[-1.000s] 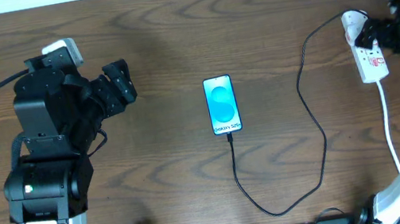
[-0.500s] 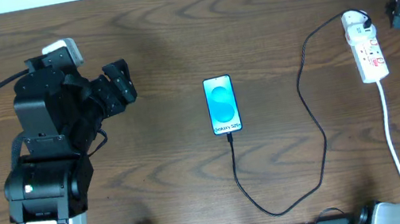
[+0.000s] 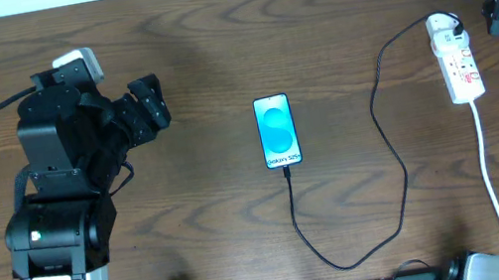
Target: Plug charger to phone and switch on socket
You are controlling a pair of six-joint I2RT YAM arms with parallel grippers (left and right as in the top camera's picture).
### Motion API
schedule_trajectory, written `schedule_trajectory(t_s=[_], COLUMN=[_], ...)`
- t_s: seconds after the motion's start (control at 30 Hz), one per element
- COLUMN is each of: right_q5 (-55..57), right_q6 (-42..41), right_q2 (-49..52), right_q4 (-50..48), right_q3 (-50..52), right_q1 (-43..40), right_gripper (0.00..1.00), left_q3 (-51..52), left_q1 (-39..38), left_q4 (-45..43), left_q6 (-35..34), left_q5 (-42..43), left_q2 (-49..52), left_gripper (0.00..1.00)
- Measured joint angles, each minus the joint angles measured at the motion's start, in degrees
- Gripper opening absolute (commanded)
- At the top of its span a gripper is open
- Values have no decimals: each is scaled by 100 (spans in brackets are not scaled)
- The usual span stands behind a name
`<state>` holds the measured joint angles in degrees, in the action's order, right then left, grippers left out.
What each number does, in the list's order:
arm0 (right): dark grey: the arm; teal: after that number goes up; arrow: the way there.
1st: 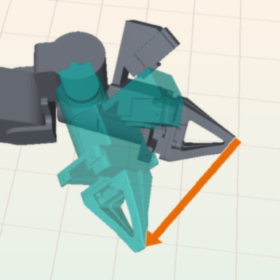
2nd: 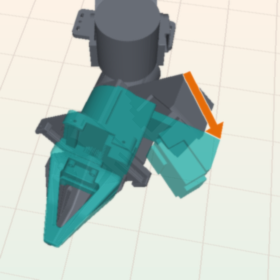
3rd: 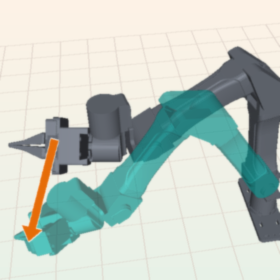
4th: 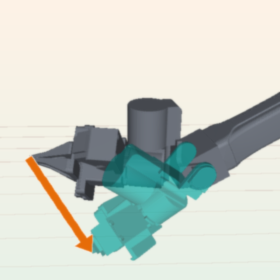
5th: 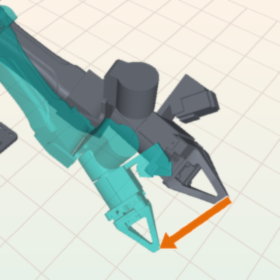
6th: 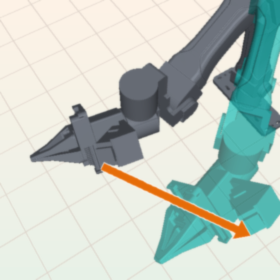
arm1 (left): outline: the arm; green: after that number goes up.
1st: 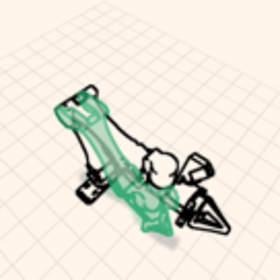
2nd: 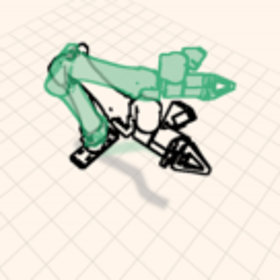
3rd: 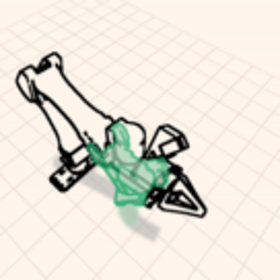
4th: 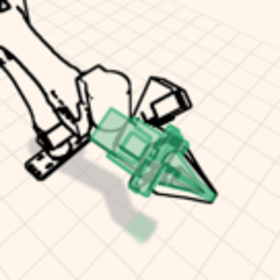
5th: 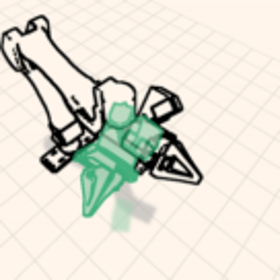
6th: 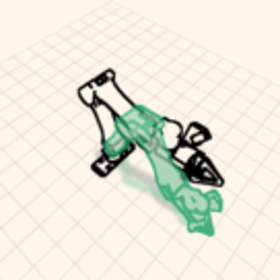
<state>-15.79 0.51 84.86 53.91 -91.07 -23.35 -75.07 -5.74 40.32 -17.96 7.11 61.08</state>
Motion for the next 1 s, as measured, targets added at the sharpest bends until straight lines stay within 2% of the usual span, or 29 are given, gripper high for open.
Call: schedule_trajectory(t_s=[0.63,0.87,1.0], right_q5=[0,0,2], right_q6=[-2,-4,-7], right_q2=[0,0,0], right_q4=[0,2,-2], right_q3=[0,0,0], right_q1=[0,0,0], right_gripper=[99,99,99], left_q3=[98,1027,1897], left_q1=[0,0,0], left_q4=[151,164,-188], left_q6=[2,2,2], left_q5=[-7,-289,-573], left_q2=[-153,-1095,-1700], left_gripper=[87,87,87])
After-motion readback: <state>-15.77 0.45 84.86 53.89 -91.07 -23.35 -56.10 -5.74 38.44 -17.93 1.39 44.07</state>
